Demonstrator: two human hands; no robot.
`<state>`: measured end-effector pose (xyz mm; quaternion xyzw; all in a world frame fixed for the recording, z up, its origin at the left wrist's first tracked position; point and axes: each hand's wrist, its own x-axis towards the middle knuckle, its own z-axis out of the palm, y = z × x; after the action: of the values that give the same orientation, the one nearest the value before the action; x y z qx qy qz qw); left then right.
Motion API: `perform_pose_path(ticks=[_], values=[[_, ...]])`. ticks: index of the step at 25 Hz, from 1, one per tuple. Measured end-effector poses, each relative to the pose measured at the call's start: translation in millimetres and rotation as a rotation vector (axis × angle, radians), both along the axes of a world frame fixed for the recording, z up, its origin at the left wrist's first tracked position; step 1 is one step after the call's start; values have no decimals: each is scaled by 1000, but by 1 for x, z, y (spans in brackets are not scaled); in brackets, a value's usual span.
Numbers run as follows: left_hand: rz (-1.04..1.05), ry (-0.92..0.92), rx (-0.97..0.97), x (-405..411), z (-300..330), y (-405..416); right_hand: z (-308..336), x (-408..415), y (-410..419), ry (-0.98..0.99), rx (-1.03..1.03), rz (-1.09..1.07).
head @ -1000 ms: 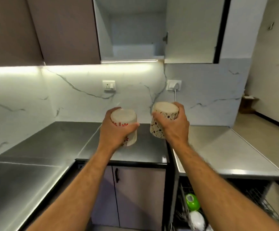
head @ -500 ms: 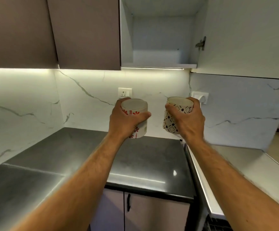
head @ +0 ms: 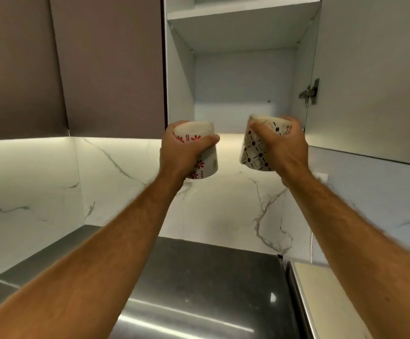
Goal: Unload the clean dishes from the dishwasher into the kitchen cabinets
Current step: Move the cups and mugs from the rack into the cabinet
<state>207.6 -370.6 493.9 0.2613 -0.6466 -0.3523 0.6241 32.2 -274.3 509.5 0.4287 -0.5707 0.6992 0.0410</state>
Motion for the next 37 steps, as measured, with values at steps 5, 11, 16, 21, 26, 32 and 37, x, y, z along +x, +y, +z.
perform_pose_path(ticks=[5, 11, 16, 21, 26, 32, 37], values=[[-75, 19, -78, -29, 84, -50, 67, -19, -53, 160, -14, -42], [-166, -129, -117, -73, 132, -131, 98, -71, -120, 77, -51, -129], [-205, -201, -100, -134, 159, -200, 116, -122, -174, 18, 35, -165], [-192, -228, 33, -201, 172, -257, 125, -165, -213, -5, 234, -206], [-265, -380, 23, -242, 199, -282, 119, -195, -235, 20, 358, -354], [-257, -592, -64, -283, 220, -294, 121, -218, -236, -69, 299, -436], [-308, -714, -99, -315, 224, -280, 117, -211, -233, -59, 339, -399]])
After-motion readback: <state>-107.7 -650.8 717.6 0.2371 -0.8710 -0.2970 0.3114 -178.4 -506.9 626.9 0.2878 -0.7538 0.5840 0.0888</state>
